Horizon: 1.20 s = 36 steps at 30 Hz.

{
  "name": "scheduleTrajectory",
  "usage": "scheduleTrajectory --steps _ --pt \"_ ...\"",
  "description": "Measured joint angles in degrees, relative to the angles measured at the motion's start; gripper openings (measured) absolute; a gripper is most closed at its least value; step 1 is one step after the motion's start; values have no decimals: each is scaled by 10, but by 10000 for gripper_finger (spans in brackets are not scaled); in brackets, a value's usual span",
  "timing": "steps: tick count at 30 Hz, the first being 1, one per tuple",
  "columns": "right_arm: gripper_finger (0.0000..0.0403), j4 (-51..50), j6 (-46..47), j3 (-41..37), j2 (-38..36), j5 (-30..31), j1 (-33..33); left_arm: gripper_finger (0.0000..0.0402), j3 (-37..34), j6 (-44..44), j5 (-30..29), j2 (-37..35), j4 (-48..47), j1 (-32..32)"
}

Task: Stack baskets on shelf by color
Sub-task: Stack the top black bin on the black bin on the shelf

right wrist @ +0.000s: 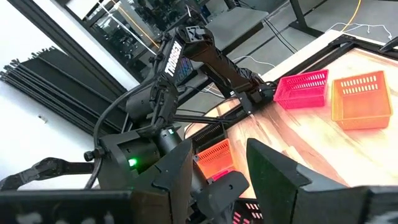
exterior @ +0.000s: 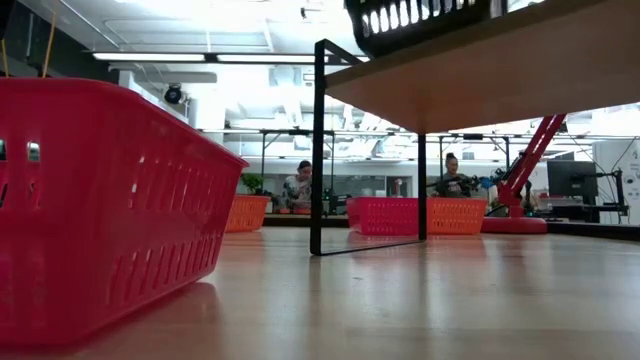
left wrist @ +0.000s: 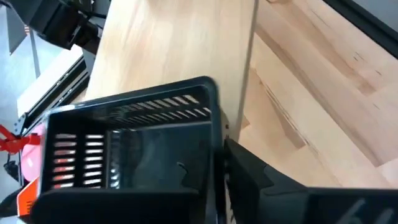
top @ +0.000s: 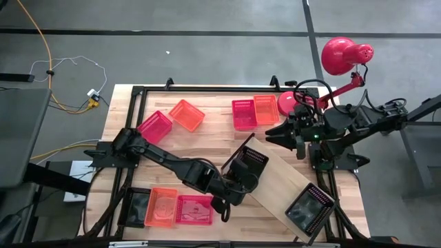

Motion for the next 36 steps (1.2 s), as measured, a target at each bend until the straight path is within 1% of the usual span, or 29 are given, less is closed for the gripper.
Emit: scheduleTrajectory --steps 5,7,10,13,17,20,21,25,27,29,31,33,35,36 --pt "138 0 -11 0 0 0 0 101 0 -2 -1 0 2 4" --pt "138 0 -11 0 0 0 0 126 2 -2 -9 0 0 3" --pt "138 0 -12 0 0 0 0 161 23 -8 -29 0 -10 1" --pt "138 0 -21 0 0 0 -1 189 73 -24 -51 0 -56 -3" --pt "138 0 -25 0 0 0 -1 214 169 -84 -56 -1 -166 -5" --pt "138 -8 -40 0 3 0 -1 225 246 -156 -32 -1 -262 -5" --pt "138 -15 -44 0 4 0 -1 226 258 -184 -20 -5 -280 -5" --pt "138 -61 -46 0 22 0 -5 227 199 -298 30 -90 -265 -5" --pt "138 -88 -45 0 37 -4 -7 226 171 -342 32 -133 -260 -10" --pt "140 -108 -51 0 55 -17 -11 226 140 -369 2 -173 -216 -22" --pt "147 -124 -58 0 74 -34 -17 226 101 -376 -47 -217 -165 -40" --pt "160 -151 -64 0 92 -52 -21 225 56 -368 -91 -263 -83 -59" --pt "175 -185 -64 0 110 -59 -26 225 -2 -356 -122 -311 -18 -79" --pt "182 -206 -64 0 119 -59 -27 226 -33 -352 -129 -331 27 -87"
